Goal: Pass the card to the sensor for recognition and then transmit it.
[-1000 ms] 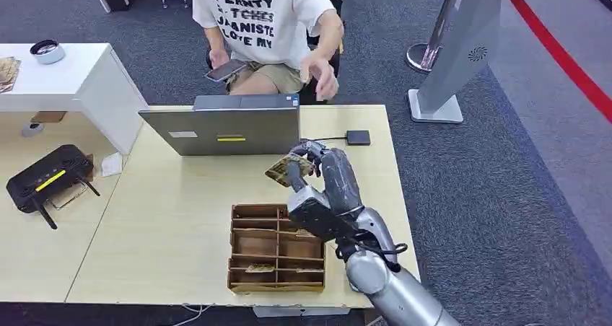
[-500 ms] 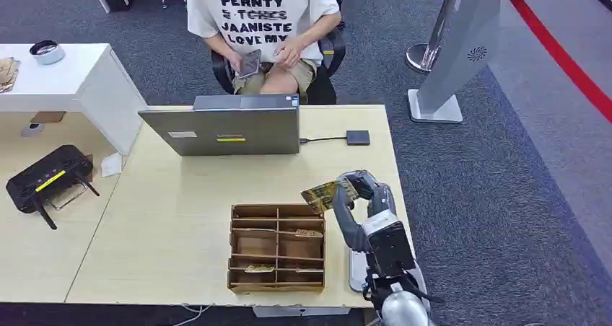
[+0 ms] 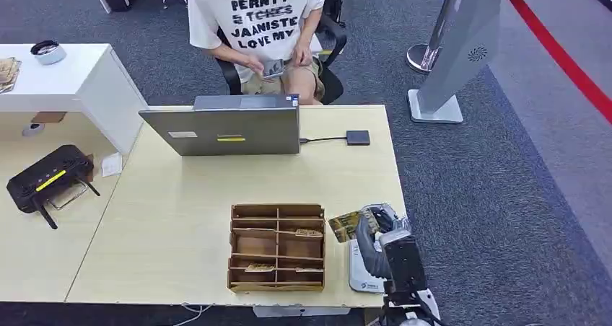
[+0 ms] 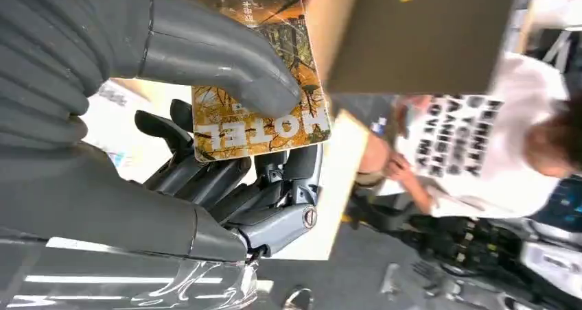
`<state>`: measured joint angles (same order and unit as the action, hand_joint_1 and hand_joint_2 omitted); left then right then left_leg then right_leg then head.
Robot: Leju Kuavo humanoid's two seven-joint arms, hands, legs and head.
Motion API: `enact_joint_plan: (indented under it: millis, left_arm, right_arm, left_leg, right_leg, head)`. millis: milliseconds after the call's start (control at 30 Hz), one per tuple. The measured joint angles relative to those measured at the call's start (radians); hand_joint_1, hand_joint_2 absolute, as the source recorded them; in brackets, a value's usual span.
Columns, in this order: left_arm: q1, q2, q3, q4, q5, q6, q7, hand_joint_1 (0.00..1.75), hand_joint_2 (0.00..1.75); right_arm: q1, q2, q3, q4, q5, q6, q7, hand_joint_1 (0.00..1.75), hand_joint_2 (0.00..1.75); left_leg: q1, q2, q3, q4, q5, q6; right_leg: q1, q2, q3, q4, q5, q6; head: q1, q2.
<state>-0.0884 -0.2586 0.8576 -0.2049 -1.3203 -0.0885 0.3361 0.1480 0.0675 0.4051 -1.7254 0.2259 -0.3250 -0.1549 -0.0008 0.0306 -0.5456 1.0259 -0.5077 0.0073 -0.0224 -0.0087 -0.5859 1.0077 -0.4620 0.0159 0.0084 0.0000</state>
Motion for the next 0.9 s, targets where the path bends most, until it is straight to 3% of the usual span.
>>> enact_joint_plan:
  millis: [567,900]
  left_arm:
    - [0.001,-0.001,0.017,0.0,0.01,0.015,-0.003,0.0,0.0]
    - [0.001,-0.002,0.018,0.0,0.013,0.019,-0.002,0.0,0.0]
  right_arm:
    - [-0.008,-0.006,0.004,0.145,0.164,-0.077,0.06,1.75,1.75]
    - [-0.001,-0.006,-0.015,0.156,0.173,-0.092,0.067,1.75,1.75]
  left_leg:
    - [0.0,0.0,0.0,0.0,0.0,0.0]
    - [0.0,0.0,0.0,0.0,0.0,0.0]
  right_leg:
    - [0.0,0.0,0.0,0.0,0.0,0.0]
    - [0.0,0.0,0.0,0.0,0.0,0.0]
  head:
    - [0.0,0.0]
    - [0.0,0.0]
